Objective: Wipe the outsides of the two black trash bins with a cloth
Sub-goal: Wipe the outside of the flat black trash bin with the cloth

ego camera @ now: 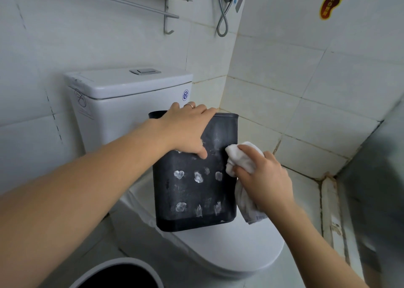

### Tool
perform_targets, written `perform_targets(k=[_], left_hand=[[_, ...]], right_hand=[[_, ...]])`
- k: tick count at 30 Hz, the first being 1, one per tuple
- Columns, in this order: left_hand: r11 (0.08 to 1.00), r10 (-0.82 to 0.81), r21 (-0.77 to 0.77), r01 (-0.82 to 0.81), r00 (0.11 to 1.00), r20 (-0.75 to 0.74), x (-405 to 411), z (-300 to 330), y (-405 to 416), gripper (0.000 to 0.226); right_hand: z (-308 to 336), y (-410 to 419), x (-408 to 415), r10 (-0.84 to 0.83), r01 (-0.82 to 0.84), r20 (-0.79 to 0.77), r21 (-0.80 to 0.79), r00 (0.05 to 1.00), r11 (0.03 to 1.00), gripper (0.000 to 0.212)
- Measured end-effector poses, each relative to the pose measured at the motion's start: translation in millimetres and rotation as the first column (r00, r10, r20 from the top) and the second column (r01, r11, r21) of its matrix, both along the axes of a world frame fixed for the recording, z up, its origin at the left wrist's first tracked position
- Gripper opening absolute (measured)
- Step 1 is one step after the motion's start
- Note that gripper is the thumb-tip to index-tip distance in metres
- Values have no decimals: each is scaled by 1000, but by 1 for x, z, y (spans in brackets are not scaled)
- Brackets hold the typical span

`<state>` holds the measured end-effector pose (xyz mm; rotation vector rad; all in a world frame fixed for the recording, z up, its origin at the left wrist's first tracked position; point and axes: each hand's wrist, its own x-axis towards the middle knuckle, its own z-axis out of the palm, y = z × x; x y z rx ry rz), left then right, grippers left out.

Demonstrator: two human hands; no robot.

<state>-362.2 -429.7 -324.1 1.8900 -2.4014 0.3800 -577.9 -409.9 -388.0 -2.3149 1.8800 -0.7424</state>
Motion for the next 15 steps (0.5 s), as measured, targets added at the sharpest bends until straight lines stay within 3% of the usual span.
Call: perform_targets(k=[4,15], left_hand=[[996,6,-84,-2,998,57,-1,-10,-2,121],[992,85,-88,-88,996,-38,4,-16,-9,113]], right_hand=[[0,3,1,3,-7,-91,-40,996,999,35],[0,-3,12,-19,12,-93,-76,995,997,37]])
